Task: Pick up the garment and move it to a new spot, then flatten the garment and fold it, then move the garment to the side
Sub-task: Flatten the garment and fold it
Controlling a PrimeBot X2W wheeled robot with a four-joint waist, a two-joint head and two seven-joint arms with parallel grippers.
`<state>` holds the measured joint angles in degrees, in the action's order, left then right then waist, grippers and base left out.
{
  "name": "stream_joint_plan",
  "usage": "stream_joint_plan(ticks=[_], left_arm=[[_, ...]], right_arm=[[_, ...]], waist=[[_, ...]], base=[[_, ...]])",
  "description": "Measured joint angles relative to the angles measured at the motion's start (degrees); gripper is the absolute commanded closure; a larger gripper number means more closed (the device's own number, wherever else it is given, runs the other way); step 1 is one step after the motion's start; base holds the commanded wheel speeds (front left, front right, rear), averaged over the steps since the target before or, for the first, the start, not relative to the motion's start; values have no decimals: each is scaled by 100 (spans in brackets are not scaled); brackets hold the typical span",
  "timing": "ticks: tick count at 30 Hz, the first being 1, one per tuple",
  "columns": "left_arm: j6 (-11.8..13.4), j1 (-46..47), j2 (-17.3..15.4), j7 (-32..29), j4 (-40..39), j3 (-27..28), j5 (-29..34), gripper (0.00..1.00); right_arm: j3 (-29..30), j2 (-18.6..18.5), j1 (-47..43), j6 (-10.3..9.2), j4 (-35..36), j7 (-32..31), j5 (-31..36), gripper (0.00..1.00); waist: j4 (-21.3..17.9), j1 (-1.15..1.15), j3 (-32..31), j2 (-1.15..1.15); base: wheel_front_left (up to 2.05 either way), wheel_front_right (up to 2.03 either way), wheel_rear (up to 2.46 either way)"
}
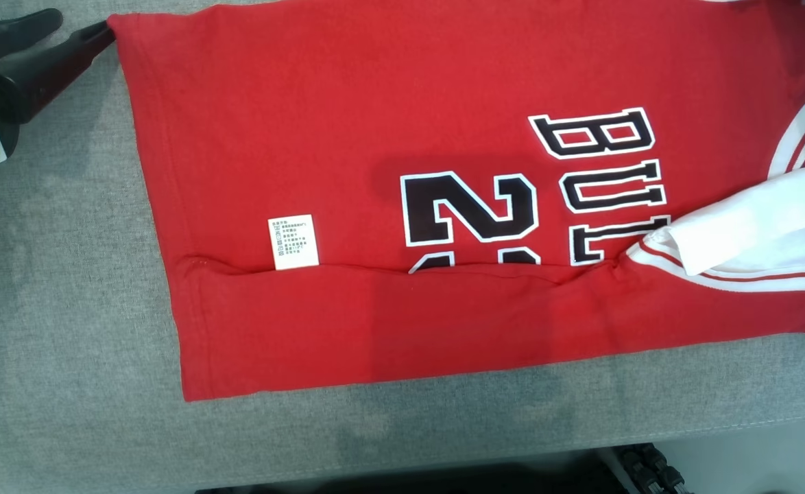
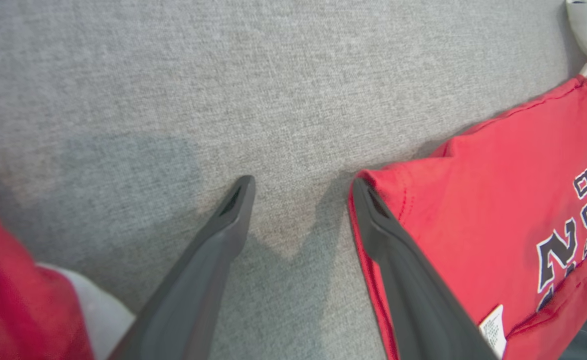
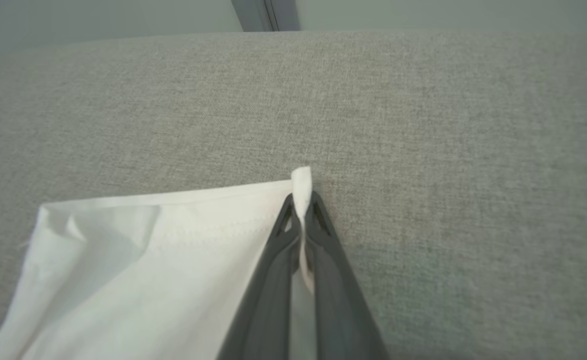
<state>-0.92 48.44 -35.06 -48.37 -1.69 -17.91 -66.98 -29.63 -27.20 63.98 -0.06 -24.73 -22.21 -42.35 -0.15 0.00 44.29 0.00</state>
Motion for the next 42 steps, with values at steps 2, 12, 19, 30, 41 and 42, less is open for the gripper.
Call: stream_joint_plan(ticks=[2, 12, 19, 30, 41, 42], left_arm=[[51, 0, 8, -44, 15, 41, -71, 0], [52, 0, -203, -186, 87, 45, 3, 0], [33, 0, 78, -307, -110, 36, -421, 0], [33, 2, 89, -378, -85, -56, -394, 0], [-10, 196, 270, -319, -57, -148, -342, 22], [-11, 196, 288, -323, -51, -178, -343, 29]], right_arm=[[0, -1, 0, 5, -35, 0, 0, 100], [-14, 3, 2, 70, -182, 9, 0, 100], [-41, 0, 5, 107, -278, 7, 0, 100], [-65, 19, 52, 152, -301, -3, 0, 100], [-103, 97, 128, 181, -359, -1, 0, 100], [-103, 102, 128, 194, -372, 0, 0, 100]], waist=[[3, 0, -18, 0], [29, 0, -82, 0], [53, 0, -137, 0], [19, 0, -110, 0], [-65, 0, -95, 0], [-71, 0, -101, 0]], base=[[0, 0, 0], [0, 0, 0], [0, 0, 0], [0, 0, 0], [0, 0, 0], [0, 0, 0]])
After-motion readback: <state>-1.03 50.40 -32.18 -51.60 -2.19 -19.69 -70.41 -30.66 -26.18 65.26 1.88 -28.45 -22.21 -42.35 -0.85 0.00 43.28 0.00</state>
